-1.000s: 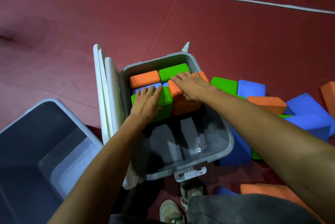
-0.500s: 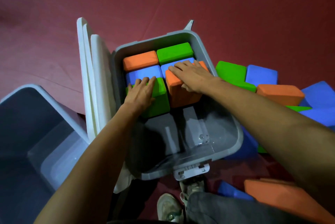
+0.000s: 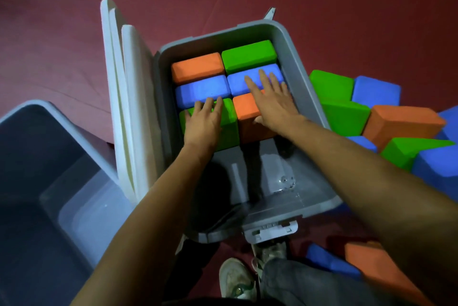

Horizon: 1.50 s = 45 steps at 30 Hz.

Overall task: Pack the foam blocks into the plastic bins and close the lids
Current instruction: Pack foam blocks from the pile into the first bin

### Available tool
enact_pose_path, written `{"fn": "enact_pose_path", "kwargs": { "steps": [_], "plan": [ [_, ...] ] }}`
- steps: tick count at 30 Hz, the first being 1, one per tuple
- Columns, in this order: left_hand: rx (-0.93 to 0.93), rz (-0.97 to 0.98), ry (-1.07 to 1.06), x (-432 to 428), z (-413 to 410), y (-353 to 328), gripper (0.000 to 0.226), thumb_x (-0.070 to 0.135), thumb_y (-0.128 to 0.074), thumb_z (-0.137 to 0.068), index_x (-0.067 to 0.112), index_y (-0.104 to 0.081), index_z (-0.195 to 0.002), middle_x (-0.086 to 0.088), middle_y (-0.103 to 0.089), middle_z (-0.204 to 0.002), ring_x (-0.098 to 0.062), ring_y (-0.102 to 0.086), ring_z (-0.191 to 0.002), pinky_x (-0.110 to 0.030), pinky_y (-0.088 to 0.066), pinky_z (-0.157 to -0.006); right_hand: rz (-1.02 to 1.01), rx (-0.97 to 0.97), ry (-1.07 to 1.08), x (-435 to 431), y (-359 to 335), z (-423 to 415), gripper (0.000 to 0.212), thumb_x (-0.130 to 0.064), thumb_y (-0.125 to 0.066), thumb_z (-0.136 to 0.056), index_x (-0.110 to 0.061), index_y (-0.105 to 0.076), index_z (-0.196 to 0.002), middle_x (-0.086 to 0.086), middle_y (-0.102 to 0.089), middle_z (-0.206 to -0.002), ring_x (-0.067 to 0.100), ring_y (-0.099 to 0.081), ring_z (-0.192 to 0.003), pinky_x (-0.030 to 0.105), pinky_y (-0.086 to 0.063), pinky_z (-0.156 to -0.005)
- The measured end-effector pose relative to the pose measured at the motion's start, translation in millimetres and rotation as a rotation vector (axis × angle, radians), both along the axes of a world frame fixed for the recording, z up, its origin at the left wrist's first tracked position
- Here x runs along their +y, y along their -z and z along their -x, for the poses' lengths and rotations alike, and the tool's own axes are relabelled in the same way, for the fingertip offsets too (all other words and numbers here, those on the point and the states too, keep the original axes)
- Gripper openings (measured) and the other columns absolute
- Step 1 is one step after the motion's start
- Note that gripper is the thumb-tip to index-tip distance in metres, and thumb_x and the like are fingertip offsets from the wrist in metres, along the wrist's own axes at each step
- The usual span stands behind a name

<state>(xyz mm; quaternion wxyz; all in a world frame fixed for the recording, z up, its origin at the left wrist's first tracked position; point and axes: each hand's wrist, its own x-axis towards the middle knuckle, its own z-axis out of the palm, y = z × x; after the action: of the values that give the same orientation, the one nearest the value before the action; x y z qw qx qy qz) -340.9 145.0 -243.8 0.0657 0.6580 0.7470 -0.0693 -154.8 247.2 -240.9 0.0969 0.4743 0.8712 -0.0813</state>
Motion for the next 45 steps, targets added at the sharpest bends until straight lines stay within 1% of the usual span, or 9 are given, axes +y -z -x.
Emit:
{"fn": "enact_pose_path", "kwargs": {
  "steps": [3, 9, 14, 17, 21, 25, 31, 36, 45],
  "plan": [
    [0.032, -0.064, -0.019, -11, -11, 17, 0.074, 0.02, -0.07, -0.086, 0.011, -0.037, -0.151, -0.014, -0.048, -0.146, -0.04, -0.046, -0.13, -0.066, -0.043, -0.098, 0.003, -0.074, 0.105, -6, 12, 4, 0.127, -0.049, -0.08, -0.076, -0.021, 0.011, -0.159, 0.021, 0.014, -0.164, 0.044, 0.008, -0.151, 0.067, -0.01, -0.117],
    [0.004, -0.024, -0.024, -8, -11, 21, 0.07, 0.014, -0.057, -0.096, 0.012, -0.023, -0.157, -0.016, -0.032, -0.159, -0.043, -0.028, -0.145, -0.068, -0.029, -0.107, 0.001, -0.097, 0.091, -1, 16, 5, 0.128, -0.053, -0.078, -0.078, -0.02, 0.016, -0.158, 0.021, 0.018, -0.163, 0.044, 0.011, -0.151, 0.067, -0.007, -0.117],
    [-0.018, 0.043, -0.063, -9, -21, 6, 0.072, 0.009, -0.044, -0.097, 0.013, -0.008, -0.16, -0.013, -0.015, -0.165, -0.041, -0.013, -0.15, -0.066, -0.018, -0.115, -0.03, -0.094, 0.138, -17, 1, 14, 0.091, -0.028, -0.061, -0.094, -0.014, -0.001, -0.161, 0.022, -0.002, -0.165, 0.042, -0.004, -0.152, 0.06, -0.009, -0.12],
    [-0.027, 0.139, -0.091, -13, -31, -15, 0.084, 0.025, -0.051, -0.095, 0.017, 0.004, -0.16, -0.004, 0.003, -0.168, -0.038, 0.001, -0.152, -0.062, -0.007, -0.118, -0.054, -0.138, 0.017, -38, -11, 5, 0.087, -0.026, -0.061, -0.092, -0.008, -0.01, -0.159, 0.018, -0.012, -0.165, 0.037, -0.011, -0.152, 0.06, -0.006, -0.121],
    [-0.06, 0.118, -0.058, -21, -51, -49, 0.092, 0.034, -0.059, -0.092, 0.016, 0.001, -0.16, -0.002, 0.004, -0.168, -0.034, 0.001, -0.153, -0.058, -0.013, -0.12, -0.031, -0.301, -0.184, -57, -44, -18, 0.082, -0.028, -0.06, -0.092, -0.01, -0.016, -0.158, 0.013, -0.012, -0.166, 0.034, -0.011, -0.153, 0.068, 0.001, -0.116],
    [-0.138, 0.141, -0.026, -32, -83, -96, 0.095, 0.033, -0.067, -0.089, 0.015, -0.005, -0.16, 0.0, 0.007, -0.167, -0.033, 0.004, -0.153, -0.062, -0.023, -0.115, 0.08, -0.263, -0.025, -78, -91, -36, 0.082, -0.033, -0.064, -0.089, -0.011, -0.022, -0.156, 0.012, -0.019, -0.164, 0.036, -0.012, -0.151, 0.066, 0.0, -0.118],
    [-0.124, 0.284, 0.176, -46, -132, -138, 0.105, 0.067, -0.047, -0.069, 0.017, -0.018, -0.157, -0.01, -0.015, -0.163, -0.037, -0.006, -0.152, -0.063, -0.023, -0.115, 0.084, -0.279, -0.035, -138, -148, -78, 0.078, -0.034, -0.058, -0.094, -0.013, -0.019, -0.159, 0.009, -0.011, -0.166, 0.034, -0.006, -0.153, 0.068, 0.006, -0.116],
    [-0.118, 0.198, 0.347, -86, -186, -208, 0.069, 0.031, -0.057, -0.093, 0.008, -0.03, -0.152, -0.012, -0.037, -0.152, -0.029, -0.029, -0.144, -0.05, -0.018, -0.12, 0.062, -0.215, 0.042, -181, -200, -110, 0.073, -0.031, -0.056, -0.095, -0.014, -0.023, -0.158, 0.008, -0.021, -0.162, 0.032, -0.011, -0.152, 0.065, 0.004, -0.117],
    [-0.142, 0.164, 0.388, -152, -269, -257, 0.064, 0.034, -0.071, -0.084, 0.009, -0.046, -0.138, -0.015, -0.051, -0.137, -0.036, -0.05, -0.127, -0.043, -0.041, -0.105, -0.023, -0.135, 0.161, -250, -229, -198, 0.065, -0.032, -0.059, -0.091, -0.018, -0.038, -0.151, 0.006, -0.046, -0.143, 0.033, -0.035, -0.139, 0.062, -0.006, -0.119]
  ]
}}
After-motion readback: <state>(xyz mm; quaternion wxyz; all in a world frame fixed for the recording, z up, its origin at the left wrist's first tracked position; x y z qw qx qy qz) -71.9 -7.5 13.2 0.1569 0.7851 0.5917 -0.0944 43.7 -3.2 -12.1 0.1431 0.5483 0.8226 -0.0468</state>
